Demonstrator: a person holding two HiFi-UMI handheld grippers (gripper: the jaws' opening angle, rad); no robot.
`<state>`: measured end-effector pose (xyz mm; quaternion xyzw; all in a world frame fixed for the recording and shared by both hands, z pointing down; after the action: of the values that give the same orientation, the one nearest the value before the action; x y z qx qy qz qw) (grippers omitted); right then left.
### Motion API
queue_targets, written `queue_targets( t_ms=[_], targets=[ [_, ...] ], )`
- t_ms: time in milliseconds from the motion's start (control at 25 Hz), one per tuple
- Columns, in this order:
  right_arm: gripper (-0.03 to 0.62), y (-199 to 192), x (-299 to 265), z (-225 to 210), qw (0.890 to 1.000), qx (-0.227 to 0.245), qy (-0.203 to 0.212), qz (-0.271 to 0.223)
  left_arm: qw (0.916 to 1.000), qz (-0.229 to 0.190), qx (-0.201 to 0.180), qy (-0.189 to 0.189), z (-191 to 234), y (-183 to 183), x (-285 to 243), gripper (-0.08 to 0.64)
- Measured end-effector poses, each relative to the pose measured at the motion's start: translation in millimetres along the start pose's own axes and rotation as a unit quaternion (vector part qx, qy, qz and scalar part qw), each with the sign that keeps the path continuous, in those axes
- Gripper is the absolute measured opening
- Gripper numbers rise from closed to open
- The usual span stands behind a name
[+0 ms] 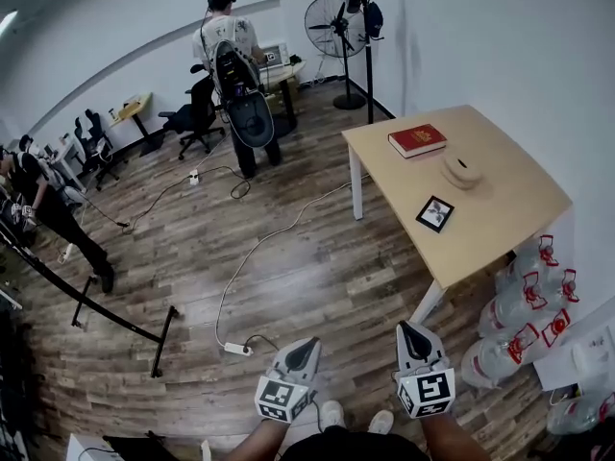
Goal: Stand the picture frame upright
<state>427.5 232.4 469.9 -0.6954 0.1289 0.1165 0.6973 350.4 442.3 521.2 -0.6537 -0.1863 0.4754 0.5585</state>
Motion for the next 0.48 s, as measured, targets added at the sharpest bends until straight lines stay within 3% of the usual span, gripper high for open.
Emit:
queue_targets(
  t_ms=[480],
  targets=[
    [0.009,4,-23,42,1.0,-0.015,-0.016,0.003,0.9999,-0.015,0.001,0.005,61,-2,20,0.0]
  ],
)
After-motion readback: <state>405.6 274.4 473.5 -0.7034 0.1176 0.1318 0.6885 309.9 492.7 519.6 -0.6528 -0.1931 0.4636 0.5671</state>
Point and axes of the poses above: the fingertips, and each gripper's own axes: x backward along the fingers, z to its left, y out of its top, the point moved 5 cm from there along x, backward along the fingers, and after that the axes turned 12 degrees about z, right-handed, at the moved point
